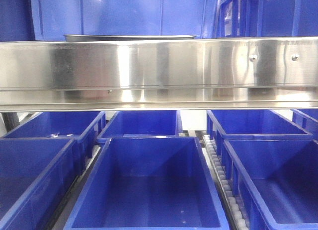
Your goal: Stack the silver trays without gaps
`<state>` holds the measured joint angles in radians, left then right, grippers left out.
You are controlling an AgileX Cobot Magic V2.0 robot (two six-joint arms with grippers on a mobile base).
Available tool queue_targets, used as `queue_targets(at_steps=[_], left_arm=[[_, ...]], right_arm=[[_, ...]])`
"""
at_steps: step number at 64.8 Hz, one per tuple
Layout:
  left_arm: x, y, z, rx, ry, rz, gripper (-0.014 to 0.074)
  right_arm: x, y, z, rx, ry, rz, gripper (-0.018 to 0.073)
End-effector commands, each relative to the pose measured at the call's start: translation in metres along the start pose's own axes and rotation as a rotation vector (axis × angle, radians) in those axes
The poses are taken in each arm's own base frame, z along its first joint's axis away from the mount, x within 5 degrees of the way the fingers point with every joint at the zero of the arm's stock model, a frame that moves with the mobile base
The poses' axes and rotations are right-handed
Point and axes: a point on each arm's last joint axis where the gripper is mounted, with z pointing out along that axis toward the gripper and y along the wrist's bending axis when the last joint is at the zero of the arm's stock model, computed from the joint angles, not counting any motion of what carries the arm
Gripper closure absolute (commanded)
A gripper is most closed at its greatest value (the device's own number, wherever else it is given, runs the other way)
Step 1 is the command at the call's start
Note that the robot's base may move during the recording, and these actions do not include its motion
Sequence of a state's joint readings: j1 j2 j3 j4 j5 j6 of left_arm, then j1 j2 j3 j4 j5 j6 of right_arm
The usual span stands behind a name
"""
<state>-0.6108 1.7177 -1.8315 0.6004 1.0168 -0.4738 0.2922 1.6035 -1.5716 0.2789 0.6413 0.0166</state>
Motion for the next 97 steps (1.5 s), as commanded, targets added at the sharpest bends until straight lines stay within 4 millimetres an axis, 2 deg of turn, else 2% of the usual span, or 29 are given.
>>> queue_targets(at_steps=[1,7,9,13,17,22,24,29,36,44,51,62,69,75,97], left_arm=[[-0.011,0.020,-0.041,0.014,-0.097,-0.048,0.0364],[-0.017,0.039,-0.078,0.033,-0.193,-0.089,0.0579],[-0.019,0.046,-0.092,0.045,-0.229,-0.108,0.0640],[-0.021,0.058,-0.118,0.071,-0.304,-0.136,0.0595],[-0.022,0.068,-0.141,0.100,-0.391,-0.155,0.0592],[-0.015,0.085,-0.176,0.140,-0.525,-0.174,0.0592],[-0.009,0.089,-0.183,0.150,-0.555,-0.170,0.0592],[0.011,0.099,-0.204,0.177,-0.636,-0.160,0.0594],[0.058,0.111,-0.223,0.217,-0.712,-0.140,0.0594],[0.121,0.119,-0.232,0.257,-0.776,-0.118,0.0594],[0.177,0.124,-0.229,0.265,-0.772,-0.117,0.0594],[0.239,0.126,-0.218,0.274,-0.773,-0.131,0.0594],[0.260,0.128,-0.217,0.274,-0.798,-0.142,0.0594],[0.269,0.132,-0.222,0.273,-0.833,-0.157,0.0594],[0.276,0.138,-0.229,0.249,-0.881,-0.155,0.0594]], right_arm=[[-0.017,0.008,-0.039,0.004,-0.125,-0.057,0.0494],[-0.025,0.013,-0.078,0.022,-0.212,-0.114,0.0648],[-0.025,0.015,-0.088,0.025,-0.232,-0.124,0.0654],[-0.024,0.018,-0.115,0.028,-0.287,-0.151,0.0634],[-0.018,0.019,-0.134,0.033,-0.325,-0.182,0.0638],[-0.005,0.020,-0.160,0.030,-0.388,-0.200,0.0638],[0.000,0.020,-0.169,0.028,-0.415,-0.201,0.0638],[0.024,0.017,-0.195,0.022,-0.496,-0.202,0.0638],[0.065,0.011,-0.226,0.017,-0.598,-0.206,0.0638],[0.116,0.002,-0.246,0.012,-0.644,-0.207,0.0638],[0.155,-0.006,-0.255,0.008,-0.665,-0.209,0.0638],[0.199,-0.015,-0.264,0.000,-0.708,-0.213,0.0638],[0.216,-0.019,-0.266,-0.005,-0.718,-0.216,0.0638],[0.224,-0.020,-0.269,-0.006,-0.689,-0.219,0.0638],[0.225,-0.020,-0.271,-0.011,-0.700,-0.216,0.0638]])
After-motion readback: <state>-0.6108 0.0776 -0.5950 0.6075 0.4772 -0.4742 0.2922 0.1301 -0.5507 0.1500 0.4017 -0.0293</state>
